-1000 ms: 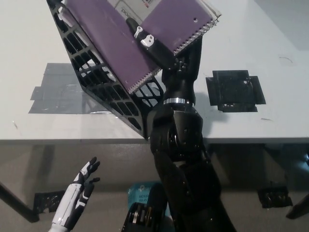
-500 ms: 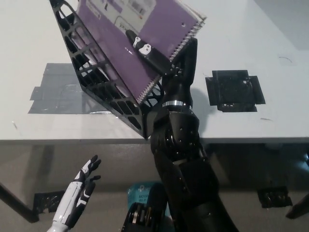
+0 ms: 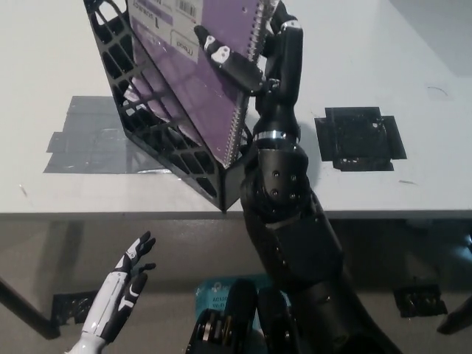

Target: A person hands a notebook to the robot and the robot grabs it with its right hand and places it in the magazine stand kept in the centre of the desk infront of it.

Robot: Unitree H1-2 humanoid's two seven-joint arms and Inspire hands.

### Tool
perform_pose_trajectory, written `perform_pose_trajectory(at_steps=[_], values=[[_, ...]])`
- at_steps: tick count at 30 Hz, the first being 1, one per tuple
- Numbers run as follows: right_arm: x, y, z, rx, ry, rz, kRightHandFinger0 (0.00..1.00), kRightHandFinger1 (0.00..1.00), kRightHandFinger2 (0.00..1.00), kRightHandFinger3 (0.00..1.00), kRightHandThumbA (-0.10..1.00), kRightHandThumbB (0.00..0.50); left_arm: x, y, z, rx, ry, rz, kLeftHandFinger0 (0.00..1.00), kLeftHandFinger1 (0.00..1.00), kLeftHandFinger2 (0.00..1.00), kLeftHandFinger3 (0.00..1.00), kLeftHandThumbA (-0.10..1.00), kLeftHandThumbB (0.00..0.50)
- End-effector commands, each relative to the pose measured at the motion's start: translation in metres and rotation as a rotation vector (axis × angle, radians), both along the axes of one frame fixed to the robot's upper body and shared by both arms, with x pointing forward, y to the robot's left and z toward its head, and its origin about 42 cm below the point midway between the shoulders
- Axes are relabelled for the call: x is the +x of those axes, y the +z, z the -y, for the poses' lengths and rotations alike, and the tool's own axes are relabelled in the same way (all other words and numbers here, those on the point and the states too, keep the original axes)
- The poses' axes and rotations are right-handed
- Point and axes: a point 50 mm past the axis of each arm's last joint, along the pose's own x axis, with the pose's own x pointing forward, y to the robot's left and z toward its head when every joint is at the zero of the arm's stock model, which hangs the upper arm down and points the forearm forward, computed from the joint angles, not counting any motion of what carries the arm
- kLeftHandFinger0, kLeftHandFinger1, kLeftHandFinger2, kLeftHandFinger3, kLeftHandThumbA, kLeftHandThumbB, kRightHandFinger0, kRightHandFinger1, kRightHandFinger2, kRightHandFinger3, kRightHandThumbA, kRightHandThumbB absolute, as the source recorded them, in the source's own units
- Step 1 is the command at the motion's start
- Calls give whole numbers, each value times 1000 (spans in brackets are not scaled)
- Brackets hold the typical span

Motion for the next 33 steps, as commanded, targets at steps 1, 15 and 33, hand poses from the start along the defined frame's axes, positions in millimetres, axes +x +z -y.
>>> perform_pose_trajectory(at_steps=[1, 15, 33], values=[[-5, 50, -18, -50, 83, 219, 166, 246, 537, 549, 832, 174, 5, 12, -2, -1, 0, 72, 844, 976, 1000, 1000, 1000, 500], [-1, 32, -16, -323, 271, 232, 1000, 1000, 1000, 1000, 1000, 411, 11, 17, -1, -7, -9, 78, 866, 958, 948, 1000, 1000, 500], [-88, 89, 89, -212, 211, 552, 1000, 1000, 1000, 1000, 1000, 420, 16, 20, -2, 11, -19, 93, 885, 976, 983, 1000, 1000, 500]])
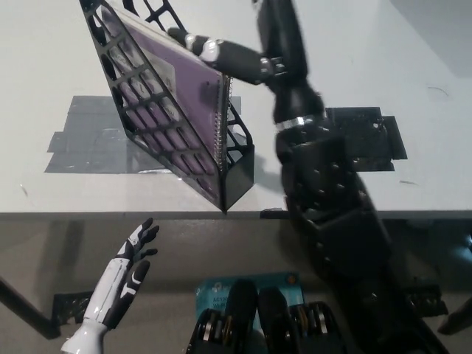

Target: A person hands a notebook to the robot and the robot grabs it with its right hand and places it in the magazine stand kept in the centre of the desk infront of it.

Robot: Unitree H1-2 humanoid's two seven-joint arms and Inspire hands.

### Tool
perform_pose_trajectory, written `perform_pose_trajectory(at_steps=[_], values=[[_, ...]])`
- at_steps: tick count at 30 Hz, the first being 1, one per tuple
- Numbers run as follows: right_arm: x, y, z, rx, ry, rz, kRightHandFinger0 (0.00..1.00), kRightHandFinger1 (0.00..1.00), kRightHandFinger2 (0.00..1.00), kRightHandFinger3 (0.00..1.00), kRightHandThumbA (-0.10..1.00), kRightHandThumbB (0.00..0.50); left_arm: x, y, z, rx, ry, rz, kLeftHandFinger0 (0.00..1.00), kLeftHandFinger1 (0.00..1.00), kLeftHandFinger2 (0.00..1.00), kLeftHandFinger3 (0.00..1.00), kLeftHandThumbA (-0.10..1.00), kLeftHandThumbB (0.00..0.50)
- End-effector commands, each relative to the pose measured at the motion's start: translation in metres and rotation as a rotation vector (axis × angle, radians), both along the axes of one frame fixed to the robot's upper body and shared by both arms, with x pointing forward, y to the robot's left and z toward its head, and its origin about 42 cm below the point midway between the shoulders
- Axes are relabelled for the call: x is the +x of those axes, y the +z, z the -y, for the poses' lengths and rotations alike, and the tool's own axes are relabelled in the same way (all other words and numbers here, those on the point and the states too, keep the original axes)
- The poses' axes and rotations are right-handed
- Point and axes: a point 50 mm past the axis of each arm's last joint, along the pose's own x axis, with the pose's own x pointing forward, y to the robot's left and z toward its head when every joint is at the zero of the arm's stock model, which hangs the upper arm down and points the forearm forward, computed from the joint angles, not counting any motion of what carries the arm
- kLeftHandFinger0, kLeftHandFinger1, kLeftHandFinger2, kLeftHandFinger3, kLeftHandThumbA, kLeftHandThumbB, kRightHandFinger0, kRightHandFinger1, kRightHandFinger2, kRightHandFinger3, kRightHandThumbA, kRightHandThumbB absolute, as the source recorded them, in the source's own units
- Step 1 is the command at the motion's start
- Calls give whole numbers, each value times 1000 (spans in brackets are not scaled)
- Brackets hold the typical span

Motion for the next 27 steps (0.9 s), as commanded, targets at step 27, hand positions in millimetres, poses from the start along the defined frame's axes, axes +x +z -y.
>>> perform_pose_trajectory(at_steps=[27], values=[[-213, -242, 171, -135, -190, -495, 1000, 1000, 1000, 1000, 1000, 327, -53, -40, 3, -58, 19, -120, 1000, 1000, 1000, 1000, 1000, 500]])
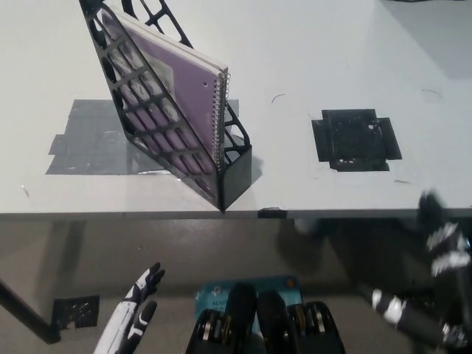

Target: A person hands a notebook to the robot and the robot grabs it with its right hand and places it in the magazine stand kept in the centre of the desk infront of it.

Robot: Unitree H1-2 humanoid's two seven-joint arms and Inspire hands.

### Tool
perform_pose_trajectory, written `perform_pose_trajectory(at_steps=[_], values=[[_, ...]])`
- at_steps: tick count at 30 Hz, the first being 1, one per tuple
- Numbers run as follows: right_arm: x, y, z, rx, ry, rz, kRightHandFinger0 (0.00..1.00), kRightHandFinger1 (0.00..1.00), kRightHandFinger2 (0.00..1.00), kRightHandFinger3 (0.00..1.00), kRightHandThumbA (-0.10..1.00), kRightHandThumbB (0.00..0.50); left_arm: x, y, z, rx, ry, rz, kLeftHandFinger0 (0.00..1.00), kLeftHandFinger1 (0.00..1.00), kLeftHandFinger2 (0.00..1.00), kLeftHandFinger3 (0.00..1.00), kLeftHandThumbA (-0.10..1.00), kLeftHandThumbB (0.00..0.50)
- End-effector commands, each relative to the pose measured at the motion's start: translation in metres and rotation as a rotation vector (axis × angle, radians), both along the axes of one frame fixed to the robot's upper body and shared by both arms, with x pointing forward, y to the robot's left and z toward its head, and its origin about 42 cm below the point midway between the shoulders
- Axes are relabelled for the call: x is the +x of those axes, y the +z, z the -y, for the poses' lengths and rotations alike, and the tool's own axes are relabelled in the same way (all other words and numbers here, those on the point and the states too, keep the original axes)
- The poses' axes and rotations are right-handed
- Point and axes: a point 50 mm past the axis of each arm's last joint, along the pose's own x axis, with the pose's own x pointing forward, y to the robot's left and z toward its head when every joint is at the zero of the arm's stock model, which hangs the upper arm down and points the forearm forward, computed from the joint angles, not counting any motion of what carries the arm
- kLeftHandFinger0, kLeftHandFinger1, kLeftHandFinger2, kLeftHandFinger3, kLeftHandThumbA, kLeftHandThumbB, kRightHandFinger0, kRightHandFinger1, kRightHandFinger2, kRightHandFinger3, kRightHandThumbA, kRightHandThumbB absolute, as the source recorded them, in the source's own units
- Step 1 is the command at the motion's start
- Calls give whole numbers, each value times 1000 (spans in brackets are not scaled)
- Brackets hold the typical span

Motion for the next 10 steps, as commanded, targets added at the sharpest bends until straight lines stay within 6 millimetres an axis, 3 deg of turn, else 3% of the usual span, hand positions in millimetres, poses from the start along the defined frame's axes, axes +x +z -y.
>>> perform_pose_trajectory(at_steps=[1, 4, 10], values=[[3, -35, -5, -20, 41, -50, 1000, 1000, 1000, 1000, 1000, 339, -5, 1, -2, -42, 27, 32, 1000, 1000, 1000, 1000, 1000, 500], [10, -48, -13, -35, 53, -81, 1000, 1000, 1000, 1000, 1000, 369, -8, 1, -4, -32, 37, 33, 1000, 1000, 1000, 1000, 1000, 500], [14, -53, -14, -60, 59, -86, 1000, 1000, 1000, 1000, 1000, 346, -9, -2, -5, -29, 39, 24, 1000, 1000, 1000, 1000, 1000, 500]])
